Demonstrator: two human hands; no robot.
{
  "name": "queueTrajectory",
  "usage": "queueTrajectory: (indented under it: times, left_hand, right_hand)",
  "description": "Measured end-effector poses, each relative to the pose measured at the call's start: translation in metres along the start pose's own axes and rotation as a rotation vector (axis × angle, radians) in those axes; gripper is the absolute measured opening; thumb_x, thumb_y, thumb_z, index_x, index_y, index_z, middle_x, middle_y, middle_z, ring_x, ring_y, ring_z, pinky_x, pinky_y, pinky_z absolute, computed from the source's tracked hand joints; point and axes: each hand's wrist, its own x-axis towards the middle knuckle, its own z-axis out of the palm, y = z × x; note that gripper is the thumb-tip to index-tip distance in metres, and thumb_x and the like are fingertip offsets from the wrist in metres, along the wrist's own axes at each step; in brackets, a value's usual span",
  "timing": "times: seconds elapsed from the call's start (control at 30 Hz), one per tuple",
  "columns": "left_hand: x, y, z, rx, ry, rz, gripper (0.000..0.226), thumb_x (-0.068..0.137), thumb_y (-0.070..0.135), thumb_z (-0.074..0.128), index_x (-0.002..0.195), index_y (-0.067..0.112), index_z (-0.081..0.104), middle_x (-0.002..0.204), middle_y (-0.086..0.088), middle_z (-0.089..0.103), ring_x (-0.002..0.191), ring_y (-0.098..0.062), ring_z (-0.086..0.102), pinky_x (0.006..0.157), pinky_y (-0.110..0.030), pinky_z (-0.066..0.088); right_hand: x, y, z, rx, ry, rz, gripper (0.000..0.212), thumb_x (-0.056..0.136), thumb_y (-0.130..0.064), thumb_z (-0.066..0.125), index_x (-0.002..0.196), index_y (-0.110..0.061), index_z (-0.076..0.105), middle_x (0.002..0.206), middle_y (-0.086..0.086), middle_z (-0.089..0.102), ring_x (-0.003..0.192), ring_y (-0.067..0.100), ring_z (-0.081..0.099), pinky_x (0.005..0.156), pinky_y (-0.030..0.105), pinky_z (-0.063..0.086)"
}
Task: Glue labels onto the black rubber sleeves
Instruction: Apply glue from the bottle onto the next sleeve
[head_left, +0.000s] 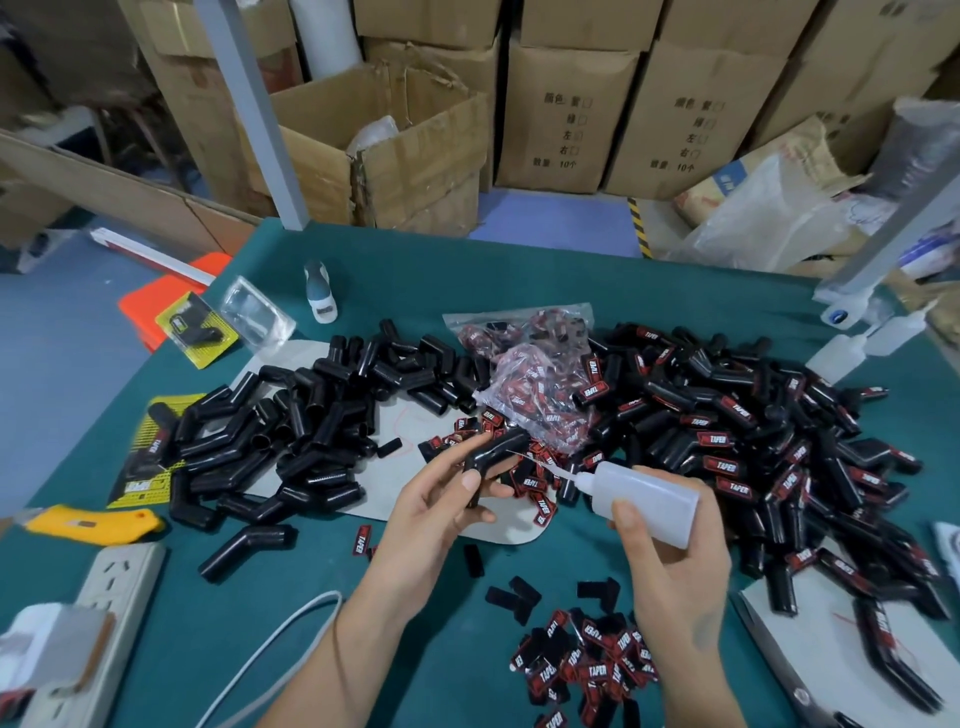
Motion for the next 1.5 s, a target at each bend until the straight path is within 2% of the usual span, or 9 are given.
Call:
queueTrajectory:
  times: [0.33,0.77,0.97,1.1,1.23,1.33,1.4,1.5]
  left_hand:
    - [-0.0019,-0.0004,-0.0009,-0.007,0.007,0.014,0.038,0.1,0.02,0.062,0.136,0.027,0.069,0.134,-0.016,0.07,0.109,-0.032,0.072,0.08,-0.03,0.059]
    - [-0.0024,-0.0019,-0.0013,-0.028,0.005,0.018,0.038,0.097,0.02,0.067,0.135,0.023,0.07,0.131,-0.018,0.07,0.104,-0.03,0.073,0.078,-0.03,0.058]
    - [-0.0022,-0.0017,-0.003,-0.039,-0.008,0.004,0.044,0.093,0.03,0.074,0.136,0.02,0.068,0.124,-0.019,0.073,0.105,-0.026,0.07,0.084,-0.029,0.057]
    - [-0.0022,-0.0042,-0.0041,-0.076,0.002,-0.028,0.044,0.091,0.031,0.077,0.132,0.018,0.068,0.113,-0.013,0.072,0.097,-0.021,0.063,0.09,-0.028,0.051]
    - [-0.0019,-0.0054,-0.0035,-0.117,-0.016,-0.022,0.043,0.091,0.024,0.079,0.131,0.016,0.067,0.12,-0.019,0.07,0.101,-0.024,0.067,0.097,-0.032,0.053]
    - [-0.001,-0.0057,-0.0035,-0.15,-0.015,-0.021,0.049,0.09,0.019,0.081,0.136,0.018,0.066,0.12,-0.024,0.07,0.108,-0.034,0.072,0.097,-0.035,0.057]
    - [-0.0004,-0.0065,-0.0039,-0.195,-0.044,-0.036,0.055,0.093,0.015,0.079,0.144,0.02,0.06,0.133,-0.027,0.067,0.117,-0.042,0.07,0.097,-0.036,0.058]
    - [-0.0004,-0.0076,-0.0038,-0.188,-0.085,-0.051,0.059,0.094,0.016,0.077,0.149,0.024,0.057,0.145,-0.022,0.06,0.124,-0.045,0.066,0.099,-0.038,0.057]
  right_hand:
    - [-0.0053,0.0026,0.001,-0.02,0.032,-0.044,0.027,0.084,-0.052,0.069,0.11,-0.055,0.061,0.111,-0.014,0.066,0.104,0.012,0.067,0.078,0.015,0.055]
    - [-0.0072,0.0057,-0.0009,-0.051,0.05,-0.094,0.028,0.087,-0.05,0.069,0.114,-0.053,0.061,0.112,-0.011,0.065,0.104,0.021,0.068,0.079,0.027,0.059]
    - [-0.008,0.0032,-0.0004,-0.08,0.029,-0.157,0.027,0.089,-0.047,0.067,0.116,-0.05,0.06,0.111,-0.011,0.062,0.104,0.014,0.065,0.078,0.017,0.053]
    - [-0.0083,0.0049,-0.0001,-0.077,0.024,-0.158,0.028,0.089,-0.046,0.068,0.116,-0.05,0.061,0.111,-0.01,0.062,0.104,0.015,0.065,0.079,0.02,0.054]
    - [-0.0085,0.0063,0.001,-0.09,0.017,-0.166,0.028,0.09,-0.046,0.068,0.117,-0.05,0.061,0.111,-0.011,0.062,0.103,0.015,0.065,0.078,0.023,0.056]
    - [-0.0086,0.0058,0.0011,-0.087,0.017,-0.172,0.027,0.091,-0.052,0.068,0.117,-0.05,0.06,0.111,-0.011,0.061,0.104,0.015,0.065,0.078,0.022,0.055]
    - [-0.0085,0.0059,0.001,-0.088,0.013,-0.171,0.027,0.091,-0.055,0.067,0.117,-0.05,0.06,0.111,-0.011,0.062,0.103,0.015,0.065,0.078,0.022,0.055]
    - [-0.008,0.0079,0.0013,-0.094,0.008,-0.18,0.028,0.091,-0.047,0.068,0.117,-0.05,0.06,0.111,-0.01,0.062,0.103,0.015,0.065,0.078,0.022,0.055]
